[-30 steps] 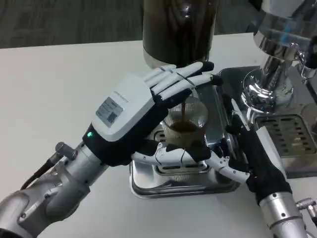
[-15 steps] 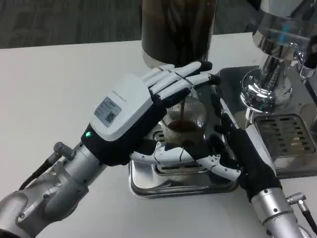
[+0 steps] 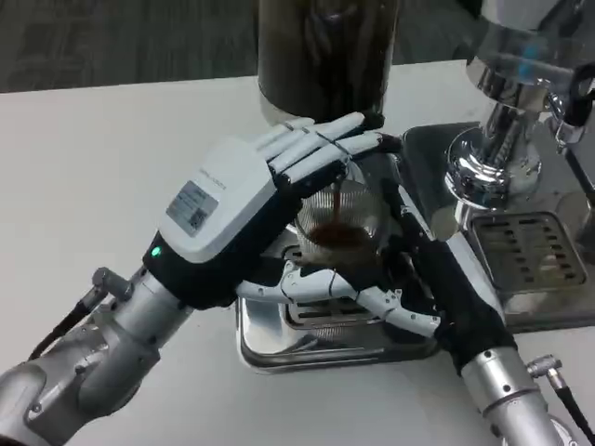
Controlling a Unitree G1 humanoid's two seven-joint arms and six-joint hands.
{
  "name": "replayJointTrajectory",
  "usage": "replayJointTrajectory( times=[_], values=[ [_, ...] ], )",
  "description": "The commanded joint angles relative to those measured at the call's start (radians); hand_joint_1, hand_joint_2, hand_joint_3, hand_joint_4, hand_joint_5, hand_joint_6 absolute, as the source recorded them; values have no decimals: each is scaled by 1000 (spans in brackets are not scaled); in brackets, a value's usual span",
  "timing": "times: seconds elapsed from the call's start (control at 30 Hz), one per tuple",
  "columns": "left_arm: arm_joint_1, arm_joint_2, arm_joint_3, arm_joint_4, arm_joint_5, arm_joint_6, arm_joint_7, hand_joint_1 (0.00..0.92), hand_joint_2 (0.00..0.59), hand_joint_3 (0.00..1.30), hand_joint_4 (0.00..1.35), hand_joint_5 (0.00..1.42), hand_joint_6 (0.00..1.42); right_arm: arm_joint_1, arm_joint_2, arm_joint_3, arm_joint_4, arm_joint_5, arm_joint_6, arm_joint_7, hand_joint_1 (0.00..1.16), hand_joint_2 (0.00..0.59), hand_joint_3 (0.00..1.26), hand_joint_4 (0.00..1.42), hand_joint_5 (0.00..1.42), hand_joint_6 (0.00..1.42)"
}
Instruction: Grasp the cup under the faucet to collect the drink, then remove the cup.
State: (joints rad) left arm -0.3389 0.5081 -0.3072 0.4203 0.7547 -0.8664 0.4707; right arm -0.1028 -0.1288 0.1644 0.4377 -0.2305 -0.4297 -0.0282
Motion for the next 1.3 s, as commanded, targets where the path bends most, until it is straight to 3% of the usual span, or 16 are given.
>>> replayJointTrajectory(
  times=[0.03, 0.5, 0.6, 0.7, 0.97, 1.3],
  values=[
    [54, 3, 65, 1, -19, 9, 59, 0, 169, 202, 90, 260, 205, -8, 2, -6, 13, 3, -21, -2, 620, 197, 0, 0, 0, 98],
    [148, -49, 252, -96, -133, 29, 102, 0, 170, 188, 70, 254, 185, -5, 32, -12, 20, 33, -42, 1, 617, 199, 0, 0, 0, 98],
    [199, -56, 286, -75, -117, 31, 142, 0, 178, 195, 72, 242, 184, -7, 41, -8, 36, 27, -51, -7, 617, 199, 0, 0, 0, 98],
    [237, -35, 302, 6, -71, 51, 207, 0, 180, 197, 79, 218, 160, -7, 58, -3, 48, 14, -56, -25, 617, 199, 0, 0, 0, 98],
    [268, -7, 263, 182, -56, 72, 224, 0, 184, 178, 49, 191, 111, -15, 68, -2, 84, 3, -85, -50, 616, 199, 0, 0, 0, 98],
    [268, -13, 166, 222, -57, 84, 181, 0, 187, 191, 51, 179, 103, -26, 74, -4, 97, -43, -77, -97, 662, 181, 0, 0, 0, 81]
  ],
)
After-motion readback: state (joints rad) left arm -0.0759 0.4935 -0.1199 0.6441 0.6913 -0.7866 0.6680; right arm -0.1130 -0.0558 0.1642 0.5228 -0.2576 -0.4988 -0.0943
